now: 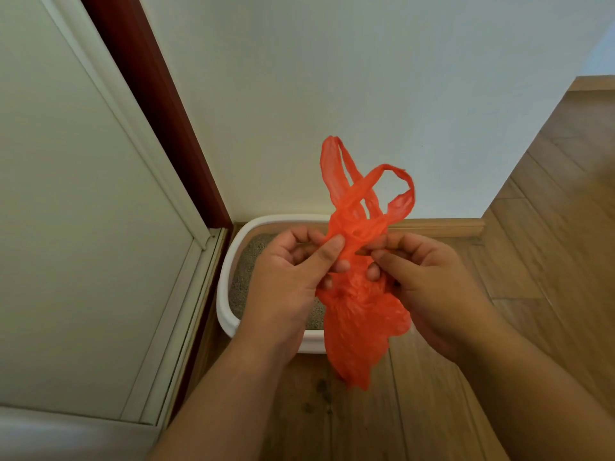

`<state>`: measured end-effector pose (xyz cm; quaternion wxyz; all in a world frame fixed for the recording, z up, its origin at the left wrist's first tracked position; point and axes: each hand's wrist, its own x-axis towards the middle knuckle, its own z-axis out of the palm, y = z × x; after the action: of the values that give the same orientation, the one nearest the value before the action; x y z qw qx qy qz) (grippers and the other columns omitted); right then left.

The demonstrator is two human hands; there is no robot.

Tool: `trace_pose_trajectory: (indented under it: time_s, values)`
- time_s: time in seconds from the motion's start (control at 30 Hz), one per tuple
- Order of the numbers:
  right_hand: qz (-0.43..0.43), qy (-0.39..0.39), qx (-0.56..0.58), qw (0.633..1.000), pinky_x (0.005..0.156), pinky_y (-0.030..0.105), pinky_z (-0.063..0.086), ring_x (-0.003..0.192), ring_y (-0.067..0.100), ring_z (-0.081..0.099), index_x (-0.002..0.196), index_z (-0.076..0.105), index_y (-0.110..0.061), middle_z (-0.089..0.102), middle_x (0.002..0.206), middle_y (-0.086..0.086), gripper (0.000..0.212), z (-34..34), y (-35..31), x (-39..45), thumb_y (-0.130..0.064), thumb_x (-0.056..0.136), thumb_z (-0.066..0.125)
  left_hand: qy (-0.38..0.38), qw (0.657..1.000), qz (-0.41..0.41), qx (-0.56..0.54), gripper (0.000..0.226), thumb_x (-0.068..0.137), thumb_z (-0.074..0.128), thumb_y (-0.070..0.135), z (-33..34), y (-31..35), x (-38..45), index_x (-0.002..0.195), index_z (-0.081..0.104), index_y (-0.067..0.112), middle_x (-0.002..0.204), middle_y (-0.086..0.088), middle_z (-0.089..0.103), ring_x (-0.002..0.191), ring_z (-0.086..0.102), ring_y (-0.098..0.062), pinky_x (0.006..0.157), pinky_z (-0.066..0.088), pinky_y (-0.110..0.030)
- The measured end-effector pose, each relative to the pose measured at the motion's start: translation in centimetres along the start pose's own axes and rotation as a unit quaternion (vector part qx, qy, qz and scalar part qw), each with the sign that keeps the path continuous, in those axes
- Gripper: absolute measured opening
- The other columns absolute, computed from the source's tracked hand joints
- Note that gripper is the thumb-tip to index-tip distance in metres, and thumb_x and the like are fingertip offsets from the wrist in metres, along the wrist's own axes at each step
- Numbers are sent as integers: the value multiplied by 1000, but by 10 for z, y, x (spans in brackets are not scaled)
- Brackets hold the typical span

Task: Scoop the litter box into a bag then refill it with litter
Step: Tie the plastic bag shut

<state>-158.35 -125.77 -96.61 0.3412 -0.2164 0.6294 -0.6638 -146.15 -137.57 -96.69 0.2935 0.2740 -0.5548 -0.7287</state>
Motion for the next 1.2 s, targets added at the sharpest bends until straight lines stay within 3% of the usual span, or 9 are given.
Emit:
trace_pose_trajectory:
  time_s: [0.13, 0.27, 0.43, 0.6, 0.7, 0.8, 0.93, 1.07, 1.2]
  values:
    - [10, -94, 53, 994, 84, 41, 54, 83, 25, 68, 99, 77, -9, 72, 86, 15, 15, 1, -2, -6, -13, 88, 67, -11, 999, 7, 30, 19, 72, 81, 28, 3, 0, -3, 87, 75, 18, 78, -4, 75, 59, 62, -10, 58, 49, -24]
    - [18, -179, 35, 983, 98, 45, 52, 111, 27, 69, 121, 71, -14, 74, 114, 11, 32, 3, -2, -9, -21, 89, 70, -10, 997, -10, 70, 8, 77, 84, 17, 0, -3, -1, 77, 78, 22, 93, 2, 79, 67, 63, -15, 56, 49, -22]
    - [-19, -89, -19, 996, 89, 41, 56, 90, 28, 70, 112, 76, -20, 74, 98, 19, 27, 7, 4, -5, -32, 97, 57, -20, 998, -35, 47, 16, 83, 82, 10, 3, -4, -1, 91, 68, 8, 77, -11, 74, 64, 66, -18, 55, 50, -22]
    - [3, -92, 71, 993, 65, 33, 54, 66, 26, 61, 97, 70, -6, 61, 76, 22, 28, 9, 0, -5, -22, 103, 49, -48, 993, -107, -34, 69, 69, 90, 13, 5, -2, -1, 126, 55, -5, 89, -13, 69, 72, 67, -24, 57, 52, -26]
    - [33, -89, 89, 992, 64, 36, 54, 62, 25, 58, 89, 66, -8, 56, 71, 20, 29, 9, -1, -6, -25, 103, 48, -97, 987, -120, -51, 59, 81, 75, 10, 7, 2, -3, 132, 47, 3, 90, -19, 68, 71, 67, -26, 58, 50, -27]
    - [32, -104, 79, 991, 65, 36, 53, 61, 24, 56, 84, 61, -9, 57, 71, 19, 29, 9, -3, -8, -26, 103, 48, -127, 983, -134, 13, 34, 100, 58, 18, 4, 6, -2, 125, 52, -4, 83, -21, 65, 70, 64, -23, 61, 45, -28]
    - [29, -129, 51, 990, 77, 39, 54, 70, 26, 59, 87, 60, -9, 63, 74, 15, 28, 10, -4, -9, -28, 104, 47, -109, 986, -105, 72, 32, 107, 51, 32, 6, 4, -5, 101, 67, 4, 73, -14, 65, 60, 59, -14, 59, 42, -26]
    - [26, -92, 91, 991, 73, 44, 55, 70, 32, 60, 92, 59, -7, 58, 66, 15, 28, 13, -6, -8, -28, 104, 46, -55, 995, -66, 58, 32, 108, 49, 26, 11, 0, -4, 99, 73, 8, 76, -15, 70, 70, 60, -23, 66, 46, -31]
    - [14, -24, 43, 999, 72, 39, 56, 60, 26, 58, 95, 64, -6, 54, 60, 13, 36, 8, -9, -8, -36, 103, 46, -115, 990, -73, 36, 29, 103, 47, 5, 8, 5, -6, 95, 75, 4, 81, -18, 71, 77, 64, -22, 74, 51, -32]
